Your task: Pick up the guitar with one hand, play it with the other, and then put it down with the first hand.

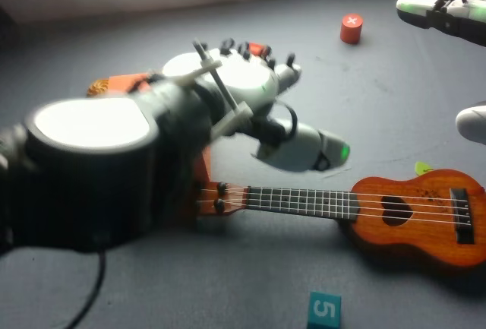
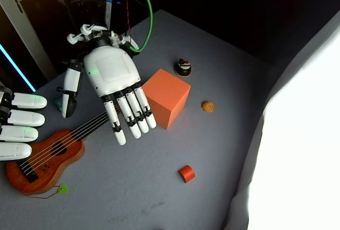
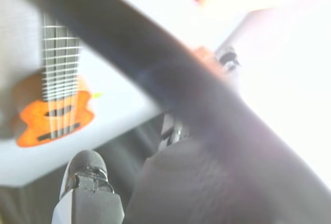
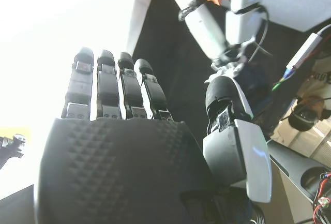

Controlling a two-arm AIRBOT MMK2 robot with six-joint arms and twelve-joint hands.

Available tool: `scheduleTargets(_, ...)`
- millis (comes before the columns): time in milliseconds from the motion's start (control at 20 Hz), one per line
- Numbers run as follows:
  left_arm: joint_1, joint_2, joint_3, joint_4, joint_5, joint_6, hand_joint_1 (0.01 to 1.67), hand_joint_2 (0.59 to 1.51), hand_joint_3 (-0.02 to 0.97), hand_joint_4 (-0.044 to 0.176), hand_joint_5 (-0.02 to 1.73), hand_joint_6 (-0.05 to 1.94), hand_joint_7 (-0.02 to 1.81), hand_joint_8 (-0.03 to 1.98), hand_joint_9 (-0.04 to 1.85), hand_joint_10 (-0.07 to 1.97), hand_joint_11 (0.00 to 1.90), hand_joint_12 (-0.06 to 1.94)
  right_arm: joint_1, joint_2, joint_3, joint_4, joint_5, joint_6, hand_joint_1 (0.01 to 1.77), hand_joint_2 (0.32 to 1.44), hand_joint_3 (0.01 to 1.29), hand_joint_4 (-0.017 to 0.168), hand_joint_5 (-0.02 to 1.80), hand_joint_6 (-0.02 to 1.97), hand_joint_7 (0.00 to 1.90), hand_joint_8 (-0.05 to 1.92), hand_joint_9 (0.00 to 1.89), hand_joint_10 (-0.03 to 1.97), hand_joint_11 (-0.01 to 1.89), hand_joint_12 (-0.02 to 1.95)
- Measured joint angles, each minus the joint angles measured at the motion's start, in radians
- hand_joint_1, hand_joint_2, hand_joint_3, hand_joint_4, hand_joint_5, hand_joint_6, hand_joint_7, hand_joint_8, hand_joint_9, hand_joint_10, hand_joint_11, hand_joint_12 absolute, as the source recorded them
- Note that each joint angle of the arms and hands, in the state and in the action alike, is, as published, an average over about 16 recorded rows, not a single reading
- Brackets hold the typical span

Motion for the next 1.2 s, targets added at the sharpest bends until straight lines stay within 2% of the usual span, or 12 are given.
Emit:
scheduleTargets(150, -0.092, 0.051, -0.016, -0.141, -0.002, 0.145, 0.06, 1.048, 0.02, 0.058, 0.31, 0.14, 0.35, 0.26, 0.32, 0.4, 0.14, 0.76, 0.0, 0.0, 0.0, -0.003, 0.002, 0.0, 0.05, 1.29, 0.02, 0.0, 0.16, 0.41, 0.22, 0.37, 0.14, 0.45, 0.05, 0.6)
scheduleTargets(300, -0.175, 0.093, -0.028, -0.259, -0.006, 0.27, 0.08, 1.066, 0.021, 0.038, 0.47, 0.48, 0.54, 0.6, 0.51, 0.76, 0.29, 1.12, 0.0, 0.0, -0.001, -0.022, 0.011, 0.006, 0.06, 1.29, 0.02, -0.001, 0.27, 0.72, 0.38, 0.69, 0.28, 0.8, 0.15, 0.95)
scheduleTargets(450, -0.241, 0.123, -0.037, -0.347, -0.01, 0.371, 0.09, 1.083, 0.021, 0.021, 0.65, 0.83, 0.76, 0.94, 0.72, 1.12, 0.47, 1.47, 0.0, -0.002, -0.002, -0.058, 0.031, 0.016, 0.07, 1.29, 0.02, -0.001, 0.43, 1.04, 0.59, 1.01, 0.48, 1.16, 0.31, 1.31)
scheduleTargets(550, -0.275, 0.138, -0.04, -0.387, -0.014, 0.423, 0.1, 1.092, 0.021, 0.01, 0.78, 1.07, 0.89, 1.18, 0.86, 1.35, 0.6, 1.67, 0.001, -0.005, -0.002, -0.093, 0.046, 0.023, 0.08, 1.29, 0.02, -0.001, 0.53, 1.25, 0.74, 1.22, 0.63, 1.4, 0.44, 1.55)
scheduleTargets(700, -0.31, 0.149, -0.04, -0.421, -0.021, 0.473, 0.11, 1.104, 0.021, 0.002, 0.93, 1.41, 1.04, 1.53, 1.0, 1.69, 0.8, 1.82, 0.003, -0.012, 0.002, -0.154, 0.071, 0.041, 0.09, 1.29, 0.02, 0.0, 0.68, 1.56, 0.94, 1.54, 0.84, 1.75, 0.63, 1.85)
scheduleTargets(800, -0.324, 0.152, -0.039, -0.433, -0.024, 0.494, 0.1, 1.11, 0.021, 0.003, 0.98, 1.62, 1.09, 1.74, 1.07, 1.86, 0.9, 1.88, 0.006, -0.018, 0.007, -0.195, 0.09, 0.055, 0.09, 1.3, 0.02, 0.001, 0.75, 1.7, 1.03, 1.7, 0.96, 1.89, 0.76, 1.92)
scheduleTargets(900, -0.333, 0.154, -0.039, -0.439, -0.025, 0.506, 0.1, 1.113, 0.021, 0.003, 1.0, 1.8, 1.14, 1.85, 1.13, 1.91, 0.99, 1.9, 0.008, -0.024, 0.012, -0.233, 0.107, 0.068, 0.08, 1.3, 0.02, 0.002, 0.82, 1.74, 1.11, 1.76, 1.07, 1.92, 0.88, 1.91)
scheduleTargets(1000, -0.337, 0.155, -0.038, -0.443, -0.026, 0.513, 0.1, 1.114, 0.021, 0.002, 1.02, 1.85, 1.17, 1.87, 1.18, 1.91, 1.04, 1.9, 0.009, -0.027, 0.014, -0.261, 0.121, 0.076, 0.08, 1.31, 0.02, 0.003, 0.86, 1.76, 1.17, 1.76, 1.15, 1.92, 0.96, 1.91)
scheduleTargets(1200, -0.342, 0.158, -0.037, -0.444, -0.024, 0.522, 0.1, 1.118, 0.02, 0.002, 1.05, 1.85, 1.18, 1.89, 1.2, 1.91, 1.09, 1.9, 0.013, -0.037, 0.022, -0.309, 0.137, 0.09, 0.07, 1.32, 0.02, 0.005, 0.91, 1.78, 1.23, 1.78, 1.25, 1.92, 1.05, 1.91)
